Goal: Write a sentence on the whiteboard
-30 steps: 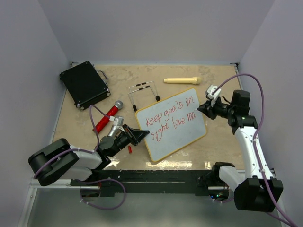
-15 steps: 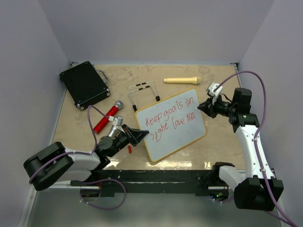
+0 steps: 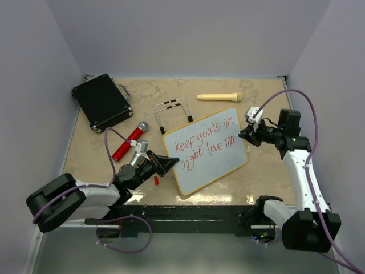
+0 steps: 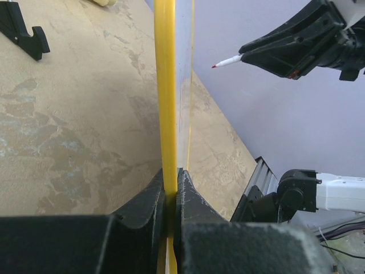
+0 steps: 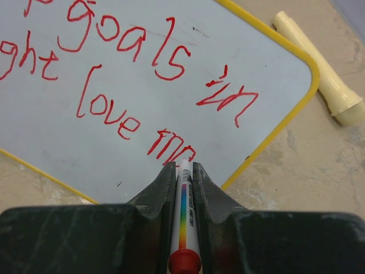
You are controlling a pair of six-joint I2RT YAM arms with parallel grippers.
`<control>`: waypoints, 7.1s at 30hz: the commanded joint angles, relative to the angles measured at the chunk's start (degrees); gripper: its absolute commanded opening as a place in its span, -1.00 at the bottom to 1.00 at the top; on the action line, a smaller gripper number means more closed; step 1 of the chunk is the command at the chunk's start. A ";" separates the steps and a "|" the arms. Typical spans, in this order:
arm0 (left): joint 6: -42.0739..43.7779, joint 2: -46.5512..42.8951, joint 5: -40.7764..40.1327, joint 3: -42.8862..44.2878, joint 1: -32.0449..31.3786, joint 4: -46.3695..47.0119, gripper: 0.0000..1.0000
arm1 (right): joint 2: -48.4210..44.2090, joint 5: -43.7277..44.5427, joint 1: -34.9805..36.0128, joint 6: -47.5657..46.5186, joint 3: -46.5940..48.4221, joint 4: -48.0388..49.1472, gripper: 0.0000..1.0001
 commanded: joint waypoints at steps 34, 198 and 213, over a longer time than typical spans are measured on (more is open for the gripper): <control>2.60 1.05 1.04 -3.58 0.17 4.84 -1.00 | 5.57 1.97 -0.68 4.63 -2.53 11.55 -1.00; 2.78 3.78 1.75 -3.31 0.17 6.34 -1.00 | 7.42 11.55 0.82 9.73 -2.26 15.50 -1.00; 2.87 4.48 2.10 -3.31 0.17 6.86 -1.00 | 8.64 6.46 0.90 6.57 -2.18 12.69 -1.00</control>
